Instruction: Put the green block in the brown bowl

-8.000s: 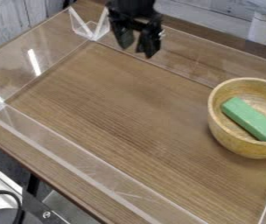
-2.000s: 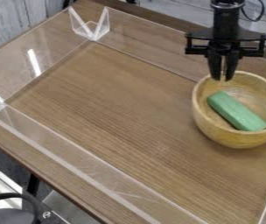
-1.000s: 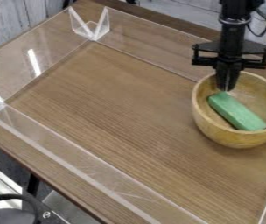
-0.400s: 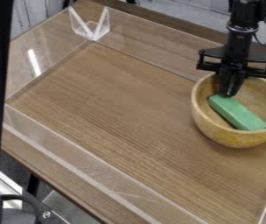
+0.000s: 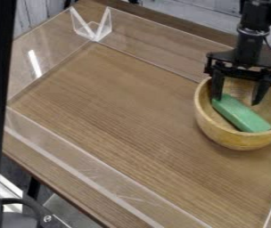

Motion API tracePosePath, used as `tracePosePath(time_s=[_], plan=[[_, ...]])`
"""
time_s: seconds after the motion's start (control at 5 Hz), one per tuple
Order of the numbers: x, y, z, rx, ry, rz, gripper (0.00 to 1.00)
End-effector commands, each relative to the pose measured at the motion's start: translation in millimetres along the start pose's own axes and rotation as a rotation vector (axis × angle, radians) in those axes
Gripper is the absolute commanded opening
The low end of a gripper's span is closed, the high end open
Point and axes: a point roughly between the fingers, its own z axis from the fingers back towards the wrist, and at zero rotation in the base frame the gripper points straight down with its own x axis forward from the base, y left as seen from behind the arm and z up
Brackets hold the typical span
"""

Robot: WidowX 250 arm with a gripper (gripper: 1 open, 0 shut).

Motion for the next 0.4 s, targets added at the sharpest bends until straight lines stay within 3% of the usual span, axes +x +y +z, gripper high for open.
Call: tracePosePath(time_s=[0.0,0.2], plan=[[5.9,-6,49.9,-0.053,-0.089,0.015,1.0],[5.0,-2,67.9,-0.067,-0.098,0.054,1.0]])
